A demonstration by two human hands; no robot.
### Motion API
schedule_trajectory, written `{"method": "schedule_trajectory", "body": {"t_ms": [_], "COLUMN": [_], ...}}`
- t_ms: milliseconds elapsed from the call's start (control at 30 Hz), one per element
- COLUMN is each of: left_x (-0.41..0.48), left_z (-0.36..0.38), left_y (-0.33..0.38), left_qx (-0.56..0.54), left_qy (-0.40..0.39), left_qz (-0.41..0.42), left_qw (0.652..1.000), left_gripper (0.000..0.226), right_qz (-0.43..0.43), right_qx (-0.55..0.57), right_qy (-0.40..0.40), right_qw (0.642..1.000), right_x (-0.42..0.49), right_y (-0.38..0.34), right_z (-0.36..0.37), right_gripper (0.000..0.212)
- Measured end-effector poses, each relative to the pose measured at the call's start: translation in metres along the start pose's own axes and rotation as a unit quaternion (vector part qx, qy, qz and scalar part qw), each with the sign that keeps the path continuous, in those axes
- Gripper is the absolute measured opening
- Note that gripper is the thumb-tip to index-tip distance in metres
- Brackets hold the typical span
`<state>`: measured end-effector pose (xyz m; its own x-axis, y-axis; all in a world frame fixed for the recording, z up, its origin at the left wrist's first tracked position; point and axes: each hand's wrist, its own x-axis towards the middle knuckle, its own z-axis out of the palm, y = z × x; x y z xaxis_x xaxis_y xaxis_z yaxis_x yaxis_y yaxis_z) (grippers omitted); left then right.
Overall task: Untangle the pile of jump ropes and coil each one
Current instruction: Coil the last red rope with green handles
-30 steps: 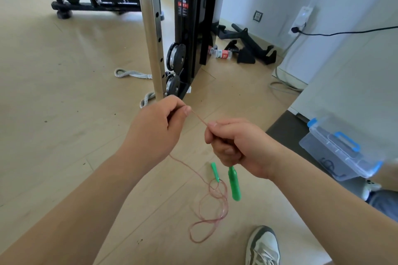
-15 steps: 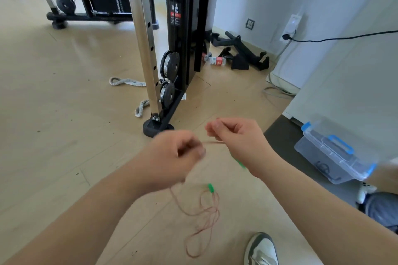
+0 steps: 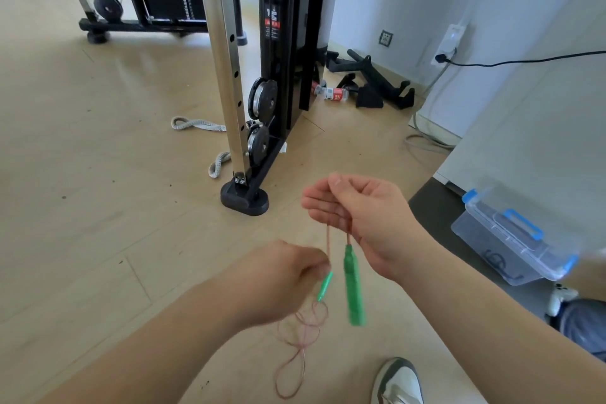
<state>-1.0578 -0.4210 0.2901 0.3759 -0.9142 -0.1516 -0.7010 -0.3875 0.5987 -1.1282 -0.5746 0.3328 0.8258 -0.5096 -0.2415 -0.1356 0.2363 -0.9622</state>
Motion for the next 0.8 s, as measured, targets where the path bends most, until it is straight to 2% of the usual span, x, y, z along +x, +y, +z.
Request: {"method": "schedule_trajectory", "body": {"t_ms": [33,100,167,200,267,333,400,467,567,633,667,700,733,800], "left_x": [-0.003,-0.005,-0.004,-0.003,-0.001,0.001,0.003,0.004,0.004,0.0,-0.002,-0.004,-0.006,-0.007], "left_z": [0.002,-0.005,-0.023,-0.032,-0.049,-0.056,-0.056,-0.045,-0.017,-0.002,0.0,-0.001,-0.007,-0.022], "left_y": [0.007,0.016,0.015,0.01,-0.001,-0.014,-0.023,-0.025,-0.017,-0.004,0.002,0.006,0.011,0.016], "left_qx": [0.001,-0.03,-0.079,-0.1,-0.135,-0.178,-0.197,-0.155,-0.038,0.004,0.005,-0.001,-0.017,-0.073], "left_qy": [-0.022,-0.012,0.073,0.136,0.24,0.278,0.266,0.213,0.107,0.05,0.029,0.016,0.015,0.067], "left_qz": [0.016,0.031,0.039,0.048,0.044,0.017,-0.018,-0.043,-0.035,-0.01,-0.003,0.005,0.014,0.028], "left_qw": [1.0,0.999,0.993,0.985,0.96,0.944,0.943,0.964,0.993,0.999,1.0,1.0,1.0,0.995], "left_gripper": [0.027,0.017,0.014,0.015,0.011,0.014,0.027,0.034,0.022,0.02,0.019,0.019,0.018,0.012], "right_qz": [-0.029,-0.099,-0.135,-0.128,-0.07,-0.01,0.016,0.026,0.048,0.045,0.02,-0.023,-0.072,-0.13], "right_qx": [-0.087,-0.266,-0.373,-0.385,-0.335,-0.276,-0.22,-0.14,-0.008,0.012,-0.042,-0.141,-0.247,-0.398], "right_qy": [0.031,0.045,0.008,-0.017,-0.077,-0.135,-0.154,-0.139,-0.081,-0.014,0.019,0.048,0.059,0.022], "right_qw": [0.995,0.958,0.918,0.914,0.936,0.952,0.963,0.98,0.996,0.999,0.999,0.989,0.965,0.908], "right_x": [0.003,0.005,0.004,0.003,-0.002,-0.006,-0.008,-0.007,-0.008,-0.004,-0.001,0.002,0.005,0.006], "right_y": [0.004,0.01,0.01,0.007,0.0,-0.005,-0.007,-0.008,-0.008,-0.004,0.0,0.003,0.007,0.01], "right_z": [-0.003,-0.007,-0.008,-0.007,-0.005,-0.005,-0.005,-0.003,0.005,0.006,0.004,0.001,-0.001,-0.005], "right_gripper": [0.026,0.024,0.028,0.029,0.031,0.034,0.034,0.033,0.033,0.031,0.028,0.026,0.027,0.032]}}
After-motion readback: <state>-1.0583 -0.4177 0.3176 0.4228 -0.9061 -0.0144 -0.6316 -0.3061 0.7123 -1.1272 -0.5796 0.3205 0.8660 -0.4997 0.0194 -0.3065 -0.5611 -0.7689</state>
